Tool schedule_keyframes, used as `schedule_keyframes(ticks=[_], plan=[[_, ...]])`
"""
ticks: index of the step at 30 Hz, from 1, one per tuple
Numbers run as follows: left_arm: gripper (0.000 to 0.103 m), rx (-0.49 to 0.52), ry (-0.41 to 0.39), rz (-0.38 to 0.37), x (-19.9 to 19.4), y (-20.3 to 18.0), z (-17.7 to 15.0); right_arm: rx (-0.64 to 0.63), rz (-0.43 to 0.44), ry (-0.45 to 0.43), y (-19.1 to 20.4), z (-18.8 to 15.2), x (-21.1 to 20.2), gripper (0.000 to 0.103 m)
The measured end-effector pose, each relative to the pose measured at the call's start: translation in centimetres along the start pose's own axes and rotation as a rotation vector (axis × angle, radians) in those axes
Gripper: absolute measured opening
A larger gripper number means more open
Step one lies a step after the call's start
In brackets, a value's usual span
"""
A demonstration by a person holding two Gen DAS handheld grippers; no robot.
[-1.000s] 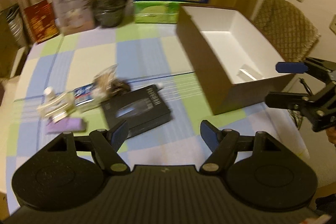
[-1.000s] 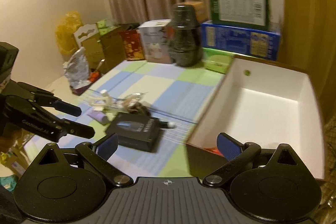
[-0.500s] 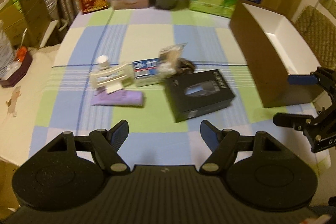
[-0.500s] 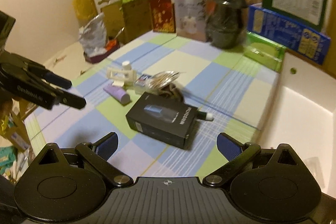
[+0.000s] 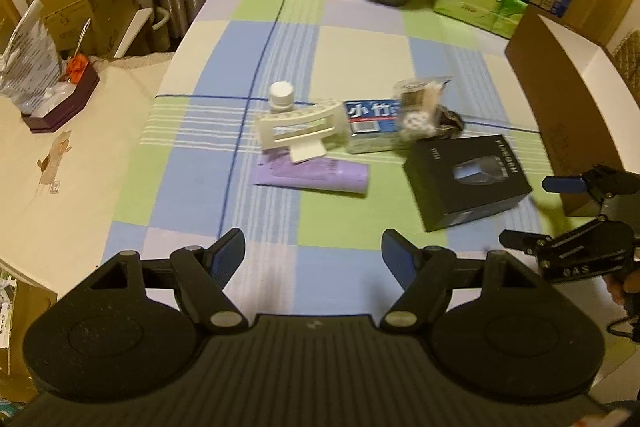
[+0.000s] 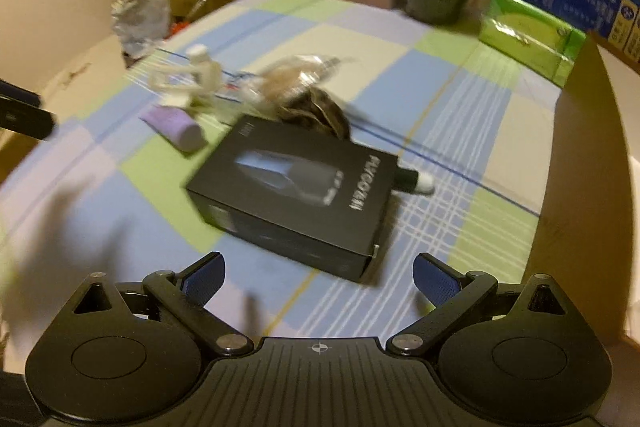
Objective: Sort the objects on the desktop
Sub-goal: 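Withdraw both tools from the brown box back over the table, then lower the right tool onto the black FLYCO box and grasp it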
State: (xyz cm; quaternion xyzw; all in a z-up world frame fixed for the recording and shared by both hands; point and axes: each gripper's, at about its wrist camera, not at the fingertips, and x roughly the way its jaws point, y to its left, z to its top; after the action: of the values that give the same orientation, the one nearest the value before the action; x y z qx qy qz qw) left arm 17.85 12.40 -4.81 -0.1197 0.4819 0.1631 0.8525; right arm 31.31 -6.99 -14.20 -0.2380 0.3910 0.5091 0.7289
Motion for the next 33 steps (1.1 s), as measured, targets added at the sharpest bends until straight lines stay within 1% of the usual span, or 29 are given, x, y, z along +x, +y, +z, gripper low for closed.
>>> schedule_keyframes(ticks=[2, 4, 6, 8, 9, 11, 13, 14, 15, 17, 21, 25, 29, 31, 32, 33], plan=[[0.071, -0.006, 0.012, 0.006, 0.4, 0.7, -0.1, -0.008, 0.013, -0.005, -0.1, -0.3, 0.6, 0.097], [0.071, -0.012, 0.019, 0.009, 0.7, 1.4, -0.2, -0.040, 0.046, -0.017, 0.5, -0.5, 0.5, 0.088], [0.071, -0.019, 0.025, 0.014, 1.0, 2.0, -0.3, -0.073, 0.061, -0.026, 1.4, -0.7, 0.1, 0.079], [0.071, -0.027, 0.035, 0.023, 1.3, 2.7, -0.5, -0.091, 0.105, -0.029, 2.3, -1.0, -0.4, 0.072], [0.071, -0.031, 0.040, 0.025, 1.5, 3.0, -0.6, -0.099, 0.137, -0.030, 2.8, -1.0, -0.5, 0.071], [0.071, -0.039, 0.049, 0.030, 1.8, 3.5, -0.7, -0.134, 0.182, -0.020, 4.1, -1.1, -0.9, 0.071], [0.071, -0.045, 0.052, 0.034, 1.9, 4.0, -0.8, -0.169, 0.166, -0.010, 4.8, -1.1, -0.9, 0.072], [0.071, -0.049, 0.053, 0.035, 1.9, 4.2, -0.8, -0.175, 0.143, -0.004, 4.7, -1.0, -0.8, 0.074], [0.071, -0.052, 0.052, 0.036, 2.0, 4.4, -0.8, -0.176, 0.117, -0.001, 4.4, -0.8, -0.6, 0.083], [0.071, -0.058, 0.052, 0.038, 2.1, 4.8, -1.0, -0.174, 0.063, -0.019, 3.6, -0.4, -0.3, 0.093], [0.071, -0.068, 0.065, 0.051, 2.7, 5.6, -1.2, -0.175, 0.068, -0.041, 2.4, 0.9, 0.5, 0.094], [0.071, -0.080, 0.074, 0.057, 2.9, 6.2, -1.5, -0.218, 0.078, -0.047, 2.5, 1.7, 1.7, 0.094], [0.071, -0.084, 0.080, 0.061, 3.1, 6.5, -1.6, -0.238, 0.066, -0.073, 2.8, 1.7, 2.3, 0.093], [0.071, -0.084, 0.082, 0.061, 3.2, 6.5, -1.6, -0.246, 0.064, -0.055, 3.0, 1.5, 2.3, 0.073], [0.071, -0.084, 0.084, 0.060, 3.3, 6.5, -1.6, -0.251, 0.075, -0.034, 3.1, 1.4, 2.3, 0.056], [0.071, -0.084, 0.086, 0.059, 3.4, 6.5, -1.6, -0.257, 0.086, -0.017, 3.2, 1.1, 2.2, 0.054]])
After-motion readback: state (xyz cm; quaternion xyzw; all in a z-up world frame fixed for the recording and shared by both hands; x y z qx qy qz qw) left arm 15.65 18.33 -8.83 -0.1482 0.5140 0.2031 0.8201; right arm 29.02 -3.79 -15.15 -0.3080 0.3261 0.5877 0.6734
